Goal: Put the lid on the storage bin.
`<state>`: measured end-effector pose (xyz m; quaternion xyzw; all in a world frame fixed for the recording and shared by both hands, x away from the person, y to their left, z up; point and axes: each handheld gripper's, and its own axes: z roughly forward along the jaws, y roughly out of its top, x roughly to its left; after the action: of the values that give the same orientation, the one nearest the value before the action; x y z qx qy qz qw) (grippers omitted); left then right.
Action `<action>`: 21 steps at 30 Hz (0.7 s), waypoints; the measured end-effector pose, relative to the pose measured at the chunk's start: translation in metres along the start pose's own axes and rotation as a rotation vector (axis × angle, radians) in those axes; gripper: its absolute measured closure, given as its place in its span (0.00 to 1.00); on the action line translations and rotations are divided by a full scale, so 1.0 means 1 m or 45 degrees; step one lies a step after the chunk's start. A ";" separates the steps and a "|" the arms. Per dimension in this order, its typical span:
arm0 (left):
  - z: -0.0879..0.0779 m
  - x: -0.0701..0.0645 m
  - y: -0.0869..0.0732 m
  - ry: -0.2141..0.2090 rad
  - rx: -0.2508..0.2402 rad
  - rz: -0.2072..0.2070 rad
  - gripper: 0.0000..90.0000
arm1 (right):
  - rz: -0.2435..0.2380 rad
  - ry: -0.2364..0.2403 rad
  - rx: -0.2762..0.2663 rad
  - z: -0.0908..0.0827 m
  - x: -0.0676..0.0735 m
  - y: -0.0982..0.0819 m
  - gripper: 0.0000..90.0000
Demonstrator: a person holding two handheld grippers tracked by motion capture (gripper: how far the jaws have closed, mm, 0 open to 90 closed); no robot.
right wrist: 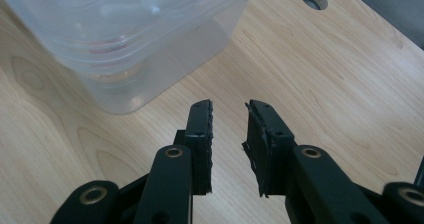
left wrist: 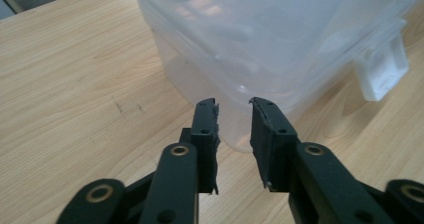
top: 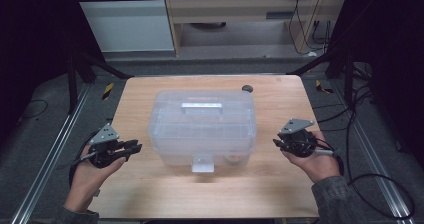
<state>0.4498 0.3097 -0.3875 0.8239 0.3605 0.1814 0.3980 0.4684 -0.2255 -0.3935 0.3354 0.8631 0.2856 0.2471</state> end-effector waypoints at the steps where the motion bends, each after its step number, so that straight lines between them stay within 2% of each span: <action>1: 0.001 0.001 -0.001 0.018 0.003 -0.003 0.75 | 0.009 -0.002 -0.004 0.002 0.000 0.000 0.79; 2: 0.002 0.004 -0.002 0.045 0.006 -0.007 0.71 | 0.018 -0.005 0.001 0.003 0.000 -0.001 0.79; 5: 0.003 0.009 -0.004 0.078 0.002 -0.020 0.60 | 0.027 0.000 0.000 0.007 -0.001 -0.001 0.77; 11: 0.006 0.019 -0.010 0.127 0.000 -0.058 0.41 | 0.054 0.000 -0.001 0.012 -0.002 -0.004 0.72; 15: 0.009 0.027 -0.014 0.182 -0.001 -0.064 0.28 | 0.079 -0.015 0.003 0.014 -0.003 -0.007 0.62; 18: 0.012 0.034 -0.018 0.218 0.003 -0.080 0.18 | 0.121 -0.040 0.000 0.016 -0.006 -0.010 0.53; 21: 0.015 0.041 -0.022 0.251 0.004 -0.106 0.13 | 0.170 -0.076 0.000 0.018 -0.009 -0.013 0.46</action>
<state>0.4764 0.3418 -0.4140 0.7870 0.4320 0.2442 0.3665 0.4797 -0.2340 -0.4134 0.4006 0.8310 0.2912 0.2532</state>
